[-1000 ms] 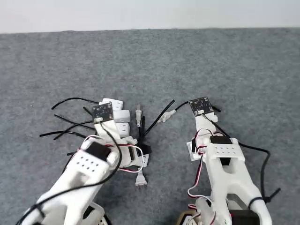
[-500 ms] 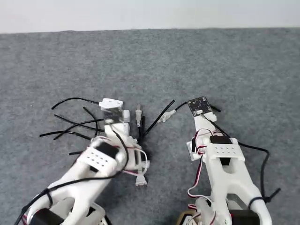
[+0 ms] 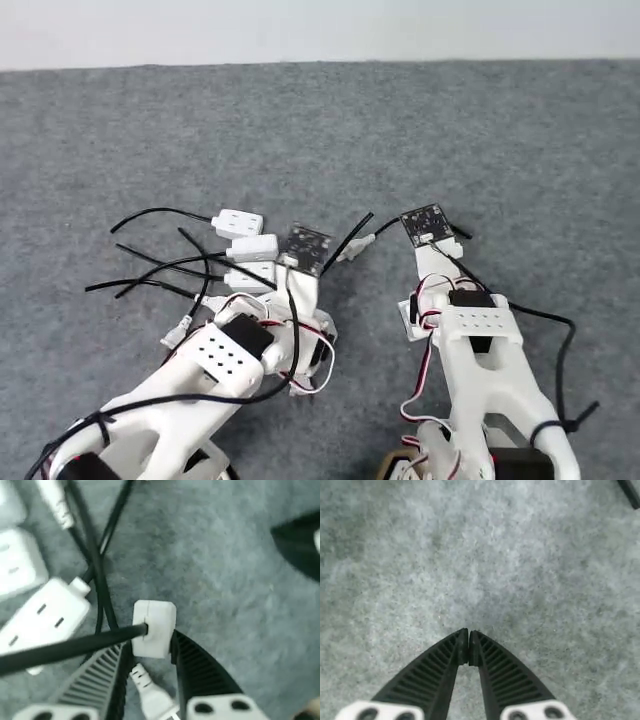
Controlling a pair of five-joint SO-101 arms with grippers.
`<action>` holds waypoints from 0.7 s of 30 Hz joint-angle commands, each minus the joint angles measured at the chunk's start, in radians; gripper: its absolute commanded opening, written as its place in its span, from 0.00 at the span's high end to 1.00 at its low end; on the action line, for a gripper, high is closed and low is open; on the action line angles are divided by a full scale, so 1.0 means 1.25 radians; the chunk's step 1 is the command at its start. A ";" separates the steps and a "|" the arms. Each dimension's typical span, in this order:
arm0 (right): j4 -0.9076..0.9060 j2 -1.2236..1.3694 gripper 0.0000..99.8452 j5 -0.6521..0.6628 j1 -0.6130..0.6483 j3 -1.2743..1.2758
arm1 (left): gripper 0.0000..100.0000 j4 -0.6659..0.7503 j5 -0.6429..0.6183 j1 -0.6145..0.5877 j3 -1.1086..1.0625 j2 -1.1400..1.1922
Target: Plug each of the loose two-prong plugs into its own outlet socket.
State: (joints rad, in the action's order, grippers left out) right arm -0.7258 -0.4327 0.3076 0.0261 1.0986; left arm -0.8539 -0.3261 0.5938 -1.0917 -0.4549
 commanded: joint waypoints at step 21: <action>0.040 0.001 0.99 -0.115 -0.257 -0.076 | 0.99 -0.079 0.291 0.383 0.204 0.014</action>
State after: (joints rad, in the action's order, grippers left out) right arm -0.6951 -0.4327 0.1741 -0.2793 1.0602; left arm -0.8907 0.0806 0.9452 -0.9444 -0.4273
